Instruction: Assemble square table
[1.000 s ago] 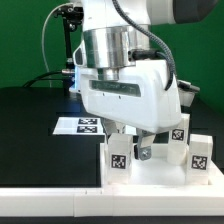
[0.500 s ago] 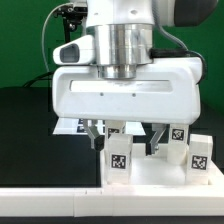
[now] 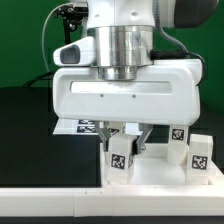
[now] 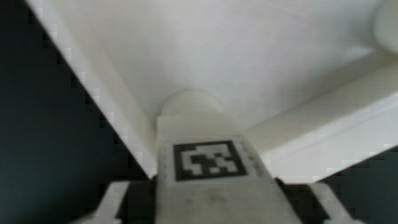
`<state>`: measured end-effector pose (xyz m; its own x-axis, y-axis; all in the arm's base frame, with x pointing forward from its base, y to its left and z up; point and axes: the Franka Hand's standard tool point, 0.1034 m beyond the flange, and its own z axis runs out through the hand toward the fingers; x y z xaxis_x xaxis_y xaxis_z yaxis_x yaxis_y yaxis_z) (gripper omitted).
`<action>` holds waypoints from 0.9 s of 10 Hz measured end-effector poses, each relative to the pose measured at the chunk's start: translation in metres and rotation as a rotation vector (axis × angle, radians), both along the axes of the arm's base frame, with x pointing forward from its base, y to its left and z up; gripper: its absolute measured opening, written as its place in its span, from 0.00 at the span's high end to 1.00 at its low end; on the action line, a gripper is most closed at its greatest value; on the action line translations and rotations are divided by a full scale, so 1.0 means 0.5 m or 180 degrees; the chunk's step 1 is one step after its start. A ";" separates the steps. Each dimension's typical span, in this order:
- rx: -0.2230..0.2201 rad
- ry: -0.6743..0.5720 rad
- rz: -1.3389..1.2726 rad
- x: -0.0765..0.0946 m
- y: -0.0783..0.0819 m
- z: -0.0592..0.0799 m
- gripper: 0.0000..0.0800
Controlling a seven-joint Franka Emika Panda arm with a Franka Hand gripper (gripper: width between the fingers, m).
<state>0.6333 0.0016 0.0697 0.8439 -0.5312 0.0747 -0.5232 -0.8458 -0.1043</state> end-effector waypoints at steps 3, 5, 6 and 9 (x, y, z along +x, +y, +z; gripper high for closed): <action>0.0173 0.0108 -0.1343 -0.005 0.002 -0.001 0.64; 0.0407 0.0197 -0.2397 -0.003 0.008 0.002 0.64; 0.0552 0.0227 -0.2928 0.001 0.007 0.003 0.64; 0.0716 0.0299 -0.3783 0.000 0.006 -0.002 0.64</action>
Offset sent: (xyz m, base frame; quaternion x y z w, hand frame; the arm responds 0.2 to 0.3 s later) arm -0.0106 0.0044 0.0013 0.0068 -0.0592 0.3959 0.9163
